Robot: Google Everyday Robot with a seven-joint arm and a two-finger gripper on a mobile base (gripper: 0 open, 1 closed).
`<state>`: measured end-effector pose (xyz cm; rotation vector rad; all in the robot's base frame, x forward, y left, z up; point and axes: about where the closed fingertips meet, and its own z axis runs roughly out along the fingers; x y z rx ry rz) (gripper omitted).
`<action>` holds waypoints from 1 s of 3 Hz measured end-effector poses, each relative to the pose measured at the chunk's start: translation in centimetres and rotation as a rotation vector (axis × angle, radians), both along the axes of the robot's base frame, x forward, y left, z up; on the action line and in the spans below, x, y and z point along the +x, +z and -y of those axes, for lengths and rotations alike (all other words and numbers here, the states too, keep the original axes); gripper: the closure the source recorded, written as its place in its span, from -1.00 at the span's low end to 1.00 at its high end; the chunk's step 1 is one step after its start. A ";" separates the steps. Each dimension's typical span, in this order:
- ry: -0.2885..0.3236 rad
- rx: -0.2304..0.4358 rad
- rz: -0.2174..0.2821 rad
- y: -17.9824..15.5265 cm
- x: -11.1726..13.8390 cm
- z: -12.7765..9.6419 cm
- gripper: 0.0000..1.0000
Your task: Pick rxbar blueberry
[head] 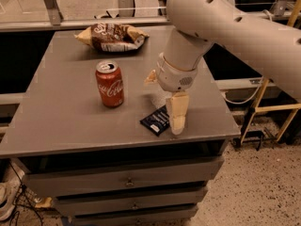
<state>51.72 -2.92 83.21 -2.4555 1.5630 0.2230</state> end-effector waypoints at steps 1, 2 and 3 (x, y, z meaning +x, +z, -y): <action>-0.003 -0.007 -0.009 -0.7 -0.2 0.2 -0.50; -0.006 -0.008 -0.021 -1.1 -0.3 0.4 -0.03; -0.006 -0.008 -0.021 -0.6 -0.3 0.4 0.45</action>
Offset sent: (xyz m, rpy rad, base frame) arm -0.0038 -0.0105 -0.0193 -0.0097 0.0467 -0.0114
